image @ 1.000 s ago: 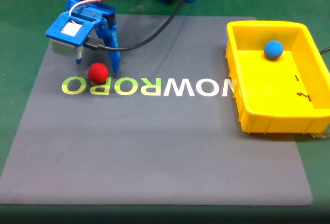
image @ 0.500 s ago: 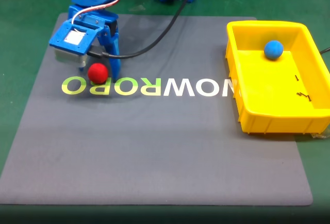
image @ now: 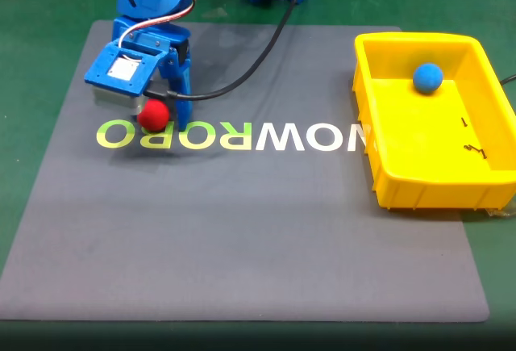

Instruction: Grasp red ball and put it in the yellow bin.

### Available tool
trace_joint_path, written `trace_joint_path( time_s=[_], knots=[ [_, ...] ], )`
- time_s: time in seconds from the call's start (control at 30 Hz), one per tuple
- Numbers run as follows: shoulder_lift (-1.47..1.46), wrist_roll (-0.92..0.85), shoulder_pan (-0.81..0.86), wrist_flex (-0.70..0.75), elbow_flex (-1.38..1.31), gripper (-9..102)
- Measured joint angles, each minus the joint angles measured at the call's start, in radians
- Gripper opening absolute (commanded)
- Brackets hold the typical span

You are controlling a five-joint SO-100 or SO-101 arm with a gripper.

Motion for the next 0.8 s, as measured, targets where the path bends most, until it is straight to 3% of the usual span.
trace_joint_path(
  time_s=[0.1, 0.8],
  knots=[
    [-0.006, 0.0, 0.0, 0.0, -0.011, 1],
    [0.032, 0.0, 0.0, 0.005, -0.011, 0]
  ],
)
